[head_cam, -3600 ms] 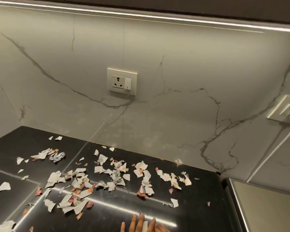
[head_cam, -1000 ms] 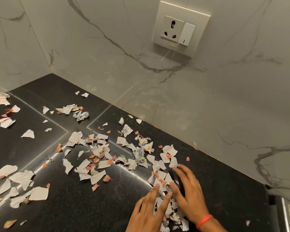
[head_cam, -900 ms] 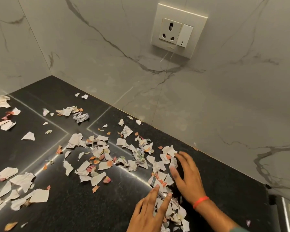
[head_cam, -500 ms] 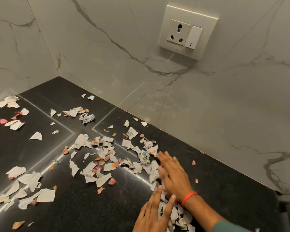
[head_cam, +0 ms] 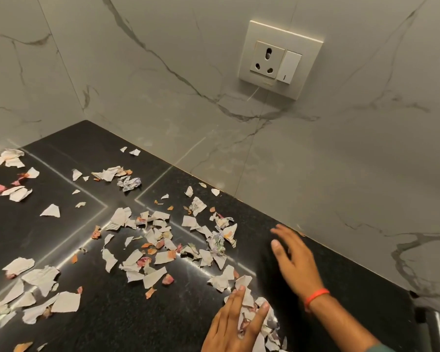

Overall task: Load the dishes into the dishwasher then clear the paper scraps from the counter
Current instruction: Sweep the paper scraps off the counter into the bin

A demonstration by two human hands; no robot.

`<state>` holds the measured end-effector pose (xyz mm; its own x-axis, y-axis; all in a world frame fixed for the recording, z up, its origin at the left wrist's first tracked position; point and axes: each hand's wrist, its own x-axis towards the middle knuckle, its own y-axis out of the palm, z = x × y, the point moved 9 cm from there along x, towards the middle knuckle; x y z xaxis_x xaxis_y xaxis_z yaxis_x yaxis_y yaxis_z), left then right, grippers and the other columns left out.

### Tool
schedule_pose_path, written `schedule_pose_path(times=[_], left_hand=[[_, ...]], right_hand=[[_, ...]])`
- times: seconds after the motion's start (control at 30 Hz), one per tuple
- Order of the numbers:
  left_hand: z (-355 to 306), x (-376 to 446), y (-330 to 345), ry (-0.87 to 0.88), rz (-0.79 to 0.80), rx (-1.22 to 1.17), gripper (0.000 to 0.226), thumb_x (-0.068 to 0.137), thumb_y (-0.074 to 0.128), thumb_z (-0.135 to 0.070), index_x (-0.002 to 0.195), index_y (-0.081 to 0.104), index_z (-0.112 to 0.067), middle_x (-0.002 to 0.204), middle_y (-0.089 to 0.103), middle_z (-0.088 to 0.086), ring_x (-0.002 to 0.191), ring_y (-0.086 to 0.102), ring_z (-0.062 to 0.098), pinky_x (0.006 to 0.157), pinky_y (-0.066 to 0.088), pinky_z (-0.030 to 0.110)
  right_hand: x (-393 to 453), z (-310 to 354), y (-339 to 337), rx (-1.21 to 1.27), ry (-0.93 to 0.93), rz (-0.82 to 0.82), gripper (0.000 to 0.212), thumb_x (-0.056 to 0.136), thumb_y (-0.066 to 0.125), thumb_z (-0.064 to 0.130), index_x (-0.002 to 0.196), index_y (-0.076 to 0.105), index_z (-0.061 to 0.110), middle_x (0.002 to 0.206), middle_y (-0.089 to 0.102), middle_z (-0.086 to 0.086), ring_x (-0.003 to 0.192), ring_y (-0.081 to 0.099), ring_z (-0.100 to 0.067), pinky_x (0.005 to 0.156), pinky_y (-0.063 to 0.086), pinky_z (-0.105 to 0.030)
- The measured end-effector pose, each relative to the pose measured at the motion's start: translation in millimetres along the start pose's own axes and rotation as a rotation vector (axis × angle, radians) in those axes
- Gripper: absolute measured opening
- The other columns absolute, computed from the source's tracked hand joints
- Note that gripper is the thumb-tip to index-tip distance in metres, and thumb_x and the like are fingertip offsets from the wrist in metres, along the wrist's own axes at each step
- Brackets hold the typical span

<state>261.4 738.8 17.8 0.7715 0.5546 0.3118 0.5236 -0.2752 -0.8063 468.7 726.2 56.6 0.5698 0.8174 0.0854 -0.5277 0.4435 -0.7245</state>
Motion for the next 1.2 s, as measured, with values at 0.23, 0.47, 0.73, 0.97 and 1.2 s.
schedule_pose_path(times=[0.23, 0.47, 0.73, 0.97, 1.2], left_hand=[[4.6, -7.3, 12.4, 0.034, 0.042, -0.15, 0.072, 0.08, 0.081, -0.038, 0.146, 0.051, -0.034, 0.143, 0.06, 0.012, 0.127, 0.063, 0.022, 0.095, 0.054, 0.033], [0.3, -2.9, 4.5, -0.013, 0.053, -0.133, 0.068, 0.082, 0.073, -0.03, 0.147, 0.054, -0.033, 0.148, 0.056, 0.009, 0.129, 0.061, 0.02, 0.097, 0.055, 0.033], [-9.1, -10.6, 0.5, -0.08, 0.093, 0.001, 0.056, 0.094, 0.058, -0.033, 0.149, 0.046, -0.029, 0.145, 0.058, 0.013, 0.124, 0.065, 0.025, 0.093, 0.056, 0.034], [-31.1, -29.9, 13.3, 0.018, 0.105, 0.088, 0.123, 0.064, 0.088, -0.052, 0.163, 0.018, -0.028, 0.145, 0.058, 0.013, 0.122, 0.066, 0.025, 0.092, 0.056, 0.035], [-26.6, -29.5, 16.7, -0.019, 0.191, 0.137, 0.088, 0.086, 0.049, -0.077, 0.158, 0.035, -0.028, 0.147, 0.055, 0.014, 0.126, 0.06, 0.027, 0.091, 0.057, 0.041]], right_hand=[[-14.0, -32.0, 33.6, -0.385, 0.0, 0.165, 0.079, 0.091, -0.003, 0.075, 0.156, 0.018, 0.036, 0.163, 0.003, 0.02, 0.153, -0.003, -0.001, 0.124, -0.006, -0.028], [-103.5, 0.4, 65.4, -0.104, -0.144, 0.241, 0.061, 0.1, 0.011, 0.066, 0.148, 0.041, 0.044, 0.159, 0.021, 0.034, 0.15, 0.013, 0.006, 0.123, 0.001, -0.018], [-145.7, -5.6, 18.7, 0.092, 0.061, 0.002, 0.04, 0.094, 0.053, 0.052, 0.134, 0.057, 0.048, 0.149, 0.039, 0.037, 0.141, 0.033, 0.012, 0.121, 0.024, -0.022], [-135.3, -95.3, -60.8, -0.253, 0.477, -0.166, 0.076, 0.095, 0.017, 0.072, 0.154, 0.037, 0.028, 0.167, 0.022, 0.006, 0.154, 0.013, -0.011, 0.125, 0.01, -0.045], [-127.5, -106.6, -53.3, -0.472, 0.5, -0.05, 0.07, 0.095, 0.006, 0.065, 0.159, 0.017, 0.037, 0.168, 0.003, 0.013, 0.154, -0.005, -0.007, 0.126, -0.002, -0.038]])
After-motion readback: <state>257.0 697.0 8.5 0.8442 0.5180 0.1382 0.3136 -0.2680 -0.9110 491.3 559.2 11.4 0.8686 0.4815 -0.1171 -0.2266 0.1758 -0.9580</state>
